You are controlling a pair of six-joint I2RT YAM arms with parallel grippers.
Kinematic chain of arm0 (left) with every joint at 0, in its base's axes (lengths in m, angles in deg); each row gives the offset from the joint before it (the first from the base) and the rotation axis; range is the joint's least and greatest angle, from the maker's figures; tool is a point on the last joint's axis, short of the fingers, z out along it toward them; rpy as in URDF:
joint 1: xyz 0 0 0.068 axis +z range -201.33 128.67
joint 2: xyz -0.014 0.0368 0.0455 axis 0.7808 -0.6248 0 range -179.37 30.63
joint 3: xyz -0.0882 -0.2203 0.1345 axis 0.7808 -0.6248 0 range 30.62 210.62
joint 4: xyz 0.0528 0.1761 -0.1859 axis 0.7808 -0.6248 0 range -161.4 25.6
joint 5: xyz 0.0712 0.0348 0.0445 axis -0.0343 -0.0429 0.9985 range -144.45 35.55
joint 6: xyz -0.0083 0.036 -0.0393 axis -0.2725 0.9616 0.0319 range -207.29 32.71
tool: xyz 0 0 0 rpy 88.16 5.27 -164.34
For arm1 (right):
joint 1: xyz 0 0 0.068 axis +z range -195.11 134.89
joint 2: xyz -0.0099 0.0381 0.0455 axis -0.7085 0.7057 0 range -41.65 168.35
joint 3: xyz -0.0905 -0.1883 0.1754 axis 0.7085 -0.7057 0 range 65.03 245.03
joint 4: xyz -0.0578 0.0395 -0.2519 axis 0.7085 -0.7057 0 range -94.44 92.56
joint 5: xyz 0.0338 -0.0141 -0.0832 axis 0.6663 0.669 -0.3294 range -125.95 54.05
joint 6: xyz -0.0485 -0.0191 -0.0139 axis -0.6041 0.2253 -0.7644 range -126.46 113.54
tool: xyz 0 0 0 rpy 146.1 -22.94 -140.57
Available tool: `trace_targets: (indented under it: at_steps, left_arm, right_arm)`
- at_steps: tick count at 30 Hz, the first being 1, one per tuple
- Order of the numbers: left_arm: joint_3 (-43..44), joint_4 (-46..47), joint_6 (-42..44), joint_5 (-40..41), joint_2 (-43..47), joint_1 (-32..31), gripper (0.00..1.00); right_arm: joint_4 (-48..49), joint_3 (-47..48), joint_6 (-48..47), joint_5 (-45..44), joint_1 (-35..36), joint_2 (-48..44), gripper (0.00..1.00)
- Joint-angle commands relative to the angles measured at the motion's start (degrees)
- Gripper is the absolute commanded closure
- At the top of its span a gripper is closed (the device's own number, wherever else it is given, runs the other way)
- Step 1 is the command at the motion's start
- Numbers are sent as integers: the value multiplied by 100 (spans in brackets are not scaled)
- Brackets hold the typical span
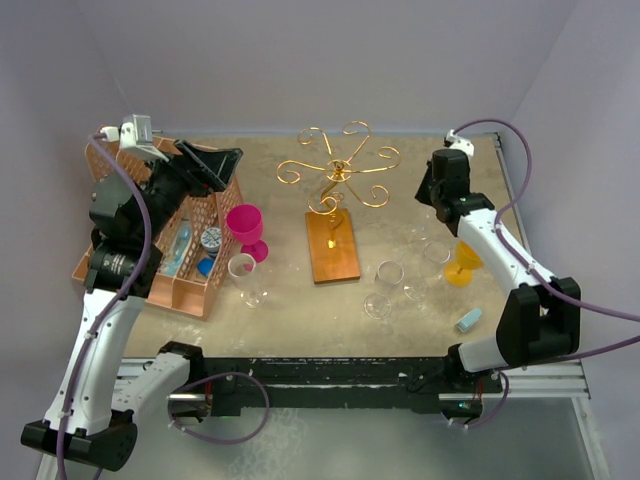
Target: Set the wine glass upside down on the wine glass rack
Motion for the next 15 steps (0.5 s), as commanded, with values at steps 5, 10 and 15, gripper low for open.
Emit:
trace_targets:
  at_steps: [5, 10, 15]
  left_arm:
    - [226, 489, -319, -305, -75, 52, 24]
    - [343, 812, -558, -500, -206, 52, 24]
    - [402, 1754, -1409, -844, -437, 41, 25]
  right_arm:
    - [321, -121, 169, 18, -15, -43, 86]
    - [339, -60, 258, -141, -15, -371, 100]
    - [480, 161, 401, -292, -15, -1189, 100]
